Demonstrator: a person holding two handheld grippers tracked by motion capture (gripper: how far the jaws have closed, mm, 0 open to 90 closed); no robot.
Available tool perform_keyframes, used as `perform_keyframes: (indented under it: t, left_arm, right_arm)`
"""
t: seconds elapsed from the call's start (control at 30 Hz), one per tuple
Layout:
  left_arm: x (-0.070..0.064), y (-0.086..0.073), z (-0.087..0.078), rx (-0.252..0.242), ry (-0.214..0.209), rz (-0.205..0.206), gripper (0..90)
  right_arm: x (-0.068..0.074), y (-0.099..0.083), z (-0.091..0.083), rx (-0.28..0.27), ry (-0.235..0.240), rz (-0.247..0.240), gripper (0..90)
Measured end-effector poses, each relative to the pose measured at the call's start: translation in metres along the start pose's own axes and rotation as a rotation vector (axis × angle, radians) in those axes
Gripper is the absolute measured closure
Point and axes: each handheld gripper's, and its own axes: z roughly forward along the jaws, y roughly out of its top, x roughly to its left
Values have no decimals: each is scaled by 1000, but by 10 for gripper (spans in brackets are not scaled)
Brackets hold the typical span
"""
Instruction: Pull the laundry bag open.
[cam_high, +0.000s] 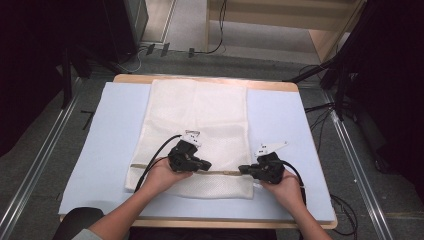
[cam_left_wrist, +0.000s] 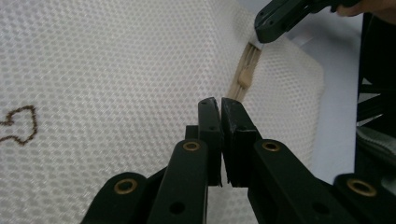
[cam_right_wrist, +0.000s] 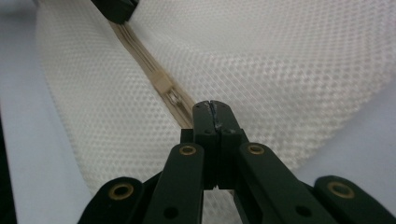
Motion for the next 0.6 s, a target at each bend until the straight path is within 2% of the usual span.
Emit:
perform_keyframes:
  t: [0.27, 0.33, 0.6]
  left_arm:
    - [-11, 10, 20, 13, -19, 6, 814]
    - [-12, 11, 24, 15, -26, -5, 805]
    - [-16, 13, 39, 30, -18, -1, 770]
  right_arm:
    - [-1, -7, 1, 29, -31, -21, 900]
    - [0, -7, 2, 28, -40, -30, 900]
    - [0, -8, 2, 21, -49, -34, 900]
